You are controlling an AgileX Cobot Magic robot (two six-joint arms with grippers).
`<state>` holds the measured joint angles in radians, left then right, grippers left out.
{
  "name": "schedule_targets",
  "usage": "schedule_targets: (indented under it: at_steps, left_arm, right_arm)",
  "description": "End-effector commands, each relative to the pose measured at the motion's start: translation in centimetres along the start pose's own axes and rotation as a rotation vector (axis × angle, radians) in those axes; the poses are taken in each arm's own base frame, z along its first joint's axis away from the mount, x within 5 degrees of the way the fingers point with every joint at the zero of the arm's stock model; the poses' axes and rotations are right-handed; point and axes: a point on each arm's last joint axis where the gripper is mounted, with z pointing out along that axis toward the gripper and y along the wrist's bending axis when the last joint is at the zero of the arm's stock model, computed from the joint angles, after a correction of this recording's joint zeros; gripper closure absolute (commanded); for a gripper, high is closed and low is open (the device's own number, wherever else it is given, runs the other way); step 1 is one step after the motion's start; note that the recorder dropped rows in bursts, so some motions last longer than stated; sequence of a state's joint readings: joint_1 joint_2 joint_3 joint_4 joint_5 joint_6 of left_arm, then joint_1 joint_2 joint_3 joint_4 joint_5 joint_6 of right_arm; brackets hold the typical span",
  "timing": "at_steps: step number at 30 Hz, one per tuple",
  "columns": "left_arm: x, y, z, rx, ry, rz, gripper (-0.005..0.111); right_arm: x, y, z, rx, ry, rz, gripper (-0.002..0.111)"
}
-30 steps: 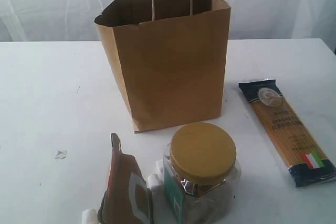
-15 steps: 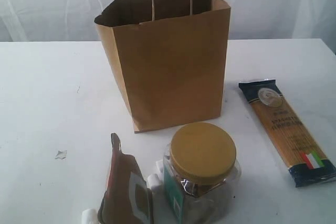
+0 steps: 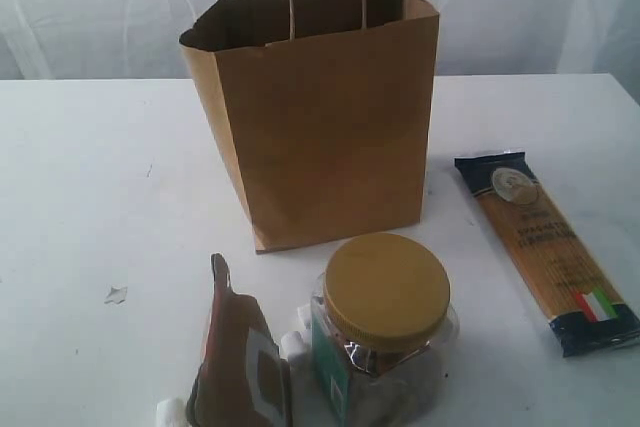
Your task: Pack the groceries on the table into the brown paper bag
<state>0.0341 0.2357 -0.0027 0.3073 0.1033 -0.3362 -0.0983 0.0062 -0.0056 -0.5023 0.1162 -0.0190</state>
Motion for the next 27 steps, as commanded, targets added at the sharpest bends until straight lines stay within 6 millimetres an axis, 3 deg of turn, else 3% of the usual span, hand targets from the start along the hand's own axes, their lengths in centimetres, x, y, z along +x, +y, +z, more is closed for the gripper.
schedule_targets:
  at_steps: [1, 7, 9, 12, 18, 23, 26, 27]
  left_arm:
    - [0.1, 0.0, 0.0, 0.001, 0.001, -0.001, 0.107]
    - [0.1, 0.0, 0.0, 0.001, 0.000, 0.001, 0.107]
    - [0.1, 0.0, 0.0, 0.001, 0.000, 0.001, 0.107]
    - [0.1, 0.0, 0.0, 0.001, 0.000, 0.001, 0.107]
    - [0.1, 0.0, 0.0, 0.001, 0.000, 0.000, 0.107]
    - [0.1, 0.0, 0.0, 0.001, 0.000, 0.000, 0.107]
    - [0.1, 0.0, 0.0, 0.001, 0.000, 0.000, 0.107]
    - [0.1, 0.0, 0.0, 0.001, 0.000, 0.000, 0.107]
  right_arm:
    - [0.1, 0.0, 0.0, 0.006, -0.006, -0.007, 0.108]
    - [-0.1, 0.0, 0.0, 0.006, -0.020, -0.007, 0.108]
    - [-0.8, 0.0, -0.1, 0.004, -0.098, 0.047, 0.108]
    - [-3.1, -0.6, -0.7, -0.040, -0.381, 0.591, 0.108]
    - [-6.3, -2.7, -2.7, -0.035, -0.779, 0.839, 0.108]
    - [-12.4, -7.0, -4.2, 0.042, -0.956, 0.861, 0.108]
    - [-17.3, -11.0, -4.3, 0.284, -1.084, 0.701, 0.108]
    - [-18.7, -12.1, -3.1, 0.376, -1.051, 0.621, 0.108]
